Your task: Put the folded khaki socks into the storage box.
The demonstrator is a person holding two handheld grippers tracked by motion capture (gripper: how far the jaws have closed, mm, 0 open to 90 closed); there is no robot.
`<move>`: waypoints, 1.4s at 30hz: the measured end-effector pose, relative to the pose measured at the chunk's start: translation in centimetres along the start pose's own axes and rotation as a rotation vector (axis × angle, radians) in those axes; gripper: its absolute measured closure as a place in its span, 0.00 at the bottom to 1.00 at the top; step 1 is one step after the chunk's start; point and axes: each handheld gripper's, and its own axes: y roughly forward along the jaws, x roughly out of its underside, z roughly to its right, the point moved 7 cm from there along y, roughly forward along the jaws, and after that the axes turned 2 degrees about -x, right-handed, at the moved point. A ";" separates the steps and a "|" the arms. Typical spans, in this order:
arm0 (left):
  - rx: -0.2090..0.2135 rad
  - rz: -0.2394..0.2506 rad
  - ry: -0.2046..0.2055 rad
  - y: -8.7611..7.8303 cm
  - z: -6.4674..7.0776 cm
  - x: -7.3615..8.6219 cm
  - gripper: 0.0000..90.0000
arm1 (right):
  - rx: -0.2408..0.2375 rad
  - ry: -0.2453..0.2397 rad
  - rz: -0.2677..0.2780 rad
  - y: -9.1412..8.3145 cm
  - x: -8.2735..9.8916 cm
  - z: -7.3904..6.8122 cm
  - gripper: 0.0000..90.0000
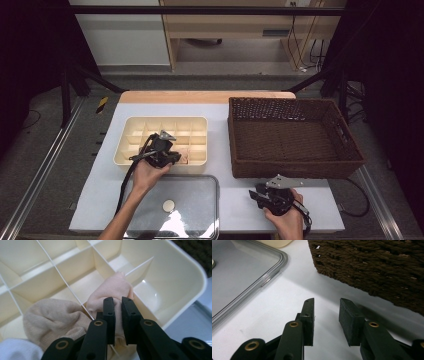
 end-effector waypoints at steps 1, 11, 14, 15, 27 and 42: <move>0.003 -0.011 0.000 0.3 0.0 0.2 0.90 | -0.001 -0.005 0.001 0.0 0.0 0.0 0.74; 0.014 0.088 -0.030 -0.8 -0.4 -0.8 0.75 | -0.001 -0.002 0.003 0.0 -0.1 0.0 0.73; -0.002 0.120 -0.032 -0.5 -0.7 -1.1 0.77 | 0.000 -0.003 0.005 -0.1 -0.1 0.0 0.74; 0.001 0.126 -0.038 -0.3 -0.7 -1.1 0.79 | 0.000 -0.003 0.004 -0.1 -0.1 0.0 0.74; -0.026 0.076 0.032 1.4 0.0 -0.7 0.97 | -0.001 -0.018 -0.005 0.1 -0.1 -0.1 0.76; -0.016 0.269 0.021 -3.2 0.1 -1.1 0.61 | -0.021 -0.010 0.050 0.1 -1.6 -0.9 0.71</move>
